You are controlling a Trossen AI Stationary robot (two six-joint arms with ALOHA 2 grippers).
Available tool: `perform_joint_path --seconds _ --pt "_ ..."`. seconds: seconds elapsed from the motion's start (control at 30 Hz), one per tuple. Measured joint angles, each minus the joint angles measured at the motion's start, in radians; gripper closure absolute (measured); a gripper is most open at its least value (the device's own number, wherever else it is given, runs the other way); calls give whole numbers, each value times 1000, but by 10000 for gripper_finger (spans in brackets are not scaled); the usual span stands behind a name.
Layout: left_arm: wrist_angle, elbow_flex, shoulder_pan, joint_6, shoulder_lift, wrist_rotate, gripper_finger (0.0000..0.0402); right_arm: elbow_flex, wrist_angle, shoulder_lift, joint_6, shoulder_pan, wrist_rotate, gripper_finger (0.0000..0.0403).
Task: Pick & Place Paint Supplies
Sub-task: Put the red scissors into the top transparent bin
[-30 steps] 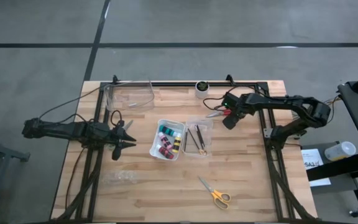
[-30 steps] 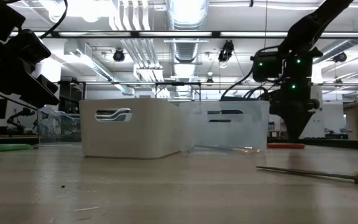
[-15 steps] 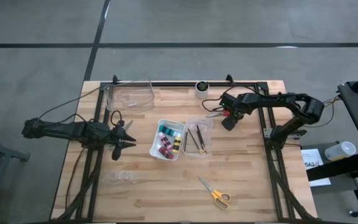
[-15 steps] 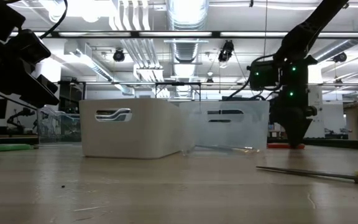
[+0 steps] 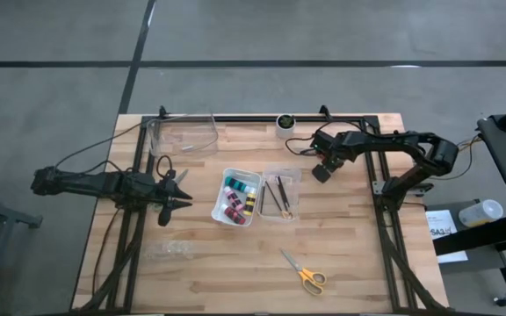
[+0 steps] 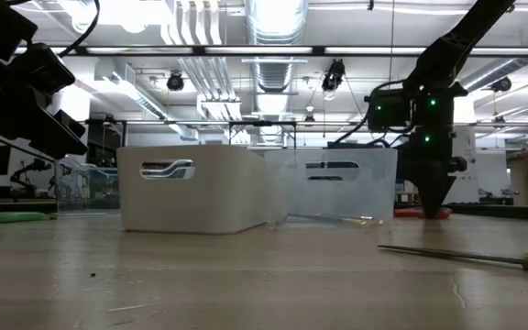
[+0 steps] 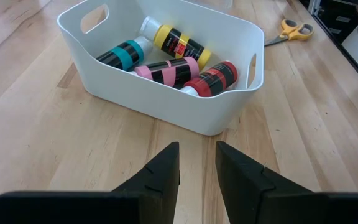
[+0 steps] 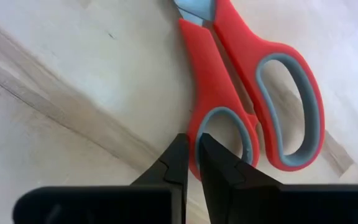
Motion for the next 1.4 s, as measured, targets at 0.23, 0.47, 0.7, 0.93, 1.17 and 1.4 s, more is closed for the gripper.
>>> perform_joint_path --seconds 0.23,0.47,0.7,0.93,1.17,1.4 --pt "0 0 0 0 0 0 294 -3 -1 -4 14 1 5 381" --pt "0 0 0 0 0 0 294 -5 -9 -50 34 2 6 381" --pt "0 0 0 0 0 0 294 -4 -9 -188 51 17 2 381" --pt "0 0 0 0 0 0 294 -4 -13 -331 107 89 -3 381" --pt "0 0 0 0 0 0 294 14 -10 -406 146 196 17 381" --pt "0 0 0 0 0 0 294 157 -2 -357 64 209 20 381"
